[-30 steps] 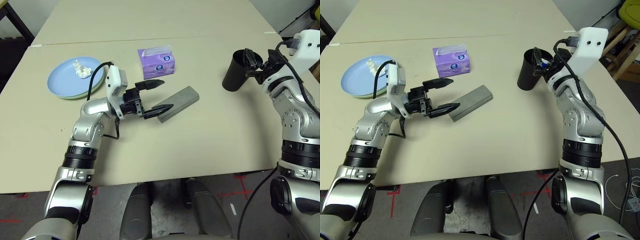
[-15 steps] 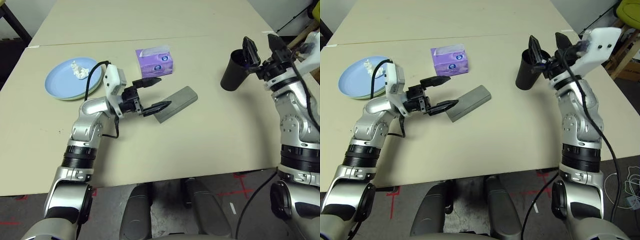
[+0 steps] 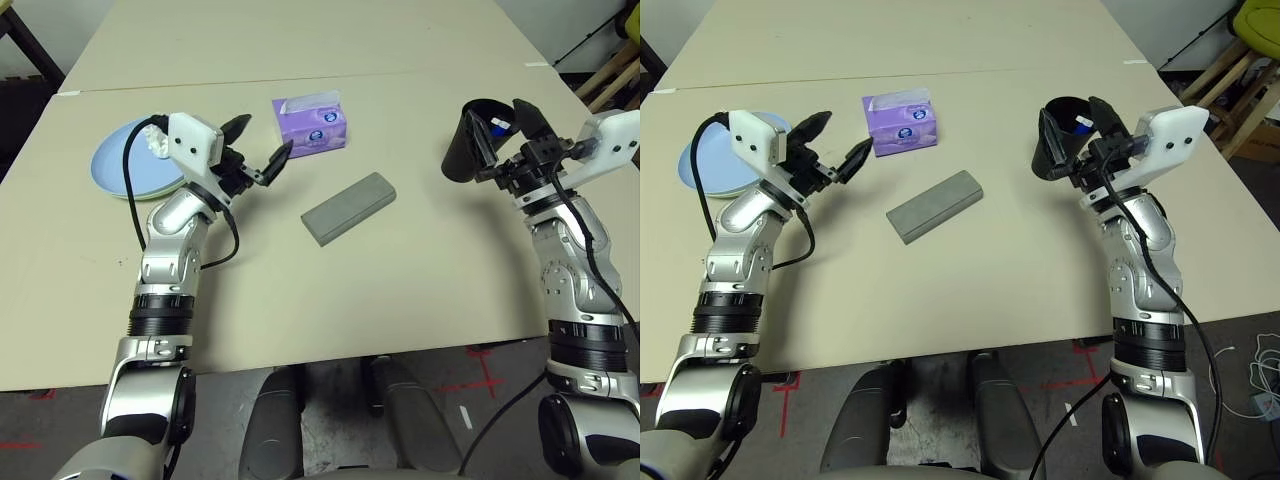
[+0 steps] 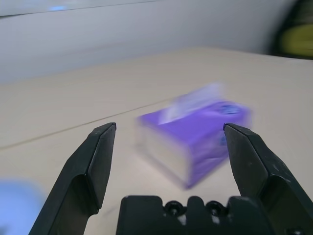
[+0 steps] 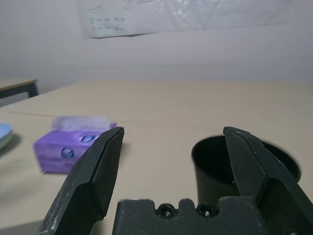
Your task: Organize and tidy the items on the table.
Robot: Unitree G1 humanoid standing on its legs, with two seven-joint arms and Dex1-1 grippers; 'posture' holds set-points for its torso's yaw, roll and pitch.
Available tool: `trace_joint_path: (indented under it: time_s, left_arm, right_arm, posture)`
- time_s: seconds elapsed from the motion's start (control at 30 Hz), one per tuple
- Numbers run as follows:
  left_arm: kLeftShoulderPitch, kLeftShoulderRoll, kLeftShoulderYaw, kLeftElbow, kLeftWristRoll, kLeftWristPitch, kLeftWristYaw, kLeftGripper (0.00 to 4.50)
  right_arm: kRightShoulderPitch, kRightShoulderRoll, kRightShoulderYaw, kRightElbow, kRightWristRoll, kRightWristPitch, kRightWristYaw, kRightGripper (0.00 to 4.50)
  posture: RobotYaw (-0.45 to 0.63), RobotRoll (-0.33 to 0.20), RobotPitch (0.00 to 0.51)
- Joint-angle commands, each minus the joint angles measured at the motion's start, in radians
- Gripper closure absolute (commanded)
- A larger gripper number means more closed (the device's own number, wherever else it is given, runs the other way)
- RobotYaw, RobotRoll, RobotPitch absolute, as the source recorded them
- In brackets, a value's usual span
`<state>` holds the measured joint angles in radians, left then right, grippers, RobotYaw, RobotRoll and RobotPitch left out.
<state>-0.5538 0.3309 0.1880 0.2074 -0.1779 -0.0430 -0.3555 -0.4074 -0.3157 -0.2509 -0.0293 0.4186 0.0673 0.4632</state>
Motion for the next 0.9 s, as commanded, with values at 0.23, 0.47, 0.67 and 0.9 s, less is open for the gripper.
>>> trace_joint_path:
  time_s: [0.23, 0.47, 0.67, 0.9]
  left_arm:
    - [0.093, 0.002, 0.036, -0.092, 0.082, 0.045, 0.200, 0.00]
    - [0.134, 0.033, 0.083, -0.092, 0.036, 0.065, 0.193, 0.00]
    - [0.188, 0.063, 0.132, -0.086, -0.023, 0.009, 0.131, 0.00]
    - [0.229, 0.058, 0.175, -0.096, -0.033, -0.051, 0.151, 0.00]
  right_arm:
    - [0.084, 0.047, -0.086, -0.015, -0.007, -0.005, -0.160, 0.03]
    - [0.149, 0.058, -0.062, -0.014, -0.056, -0.029, -0.194, 0.03]
    - [0.135, 0.026, -0.057, 0.076, -0.055, -0.079, -0.115, 0.03]
    - [0.107, 0.014, -0.075, 0.140, -0.061, -0.145, -0.115, 0.03]
  posture:
    - [0.10, 0.000, 0.200]
    - [0.10, 0.000, 0.202]
    - [0.10, 0.000, 0.199]
    - [0.11, 0.000, 0.200]
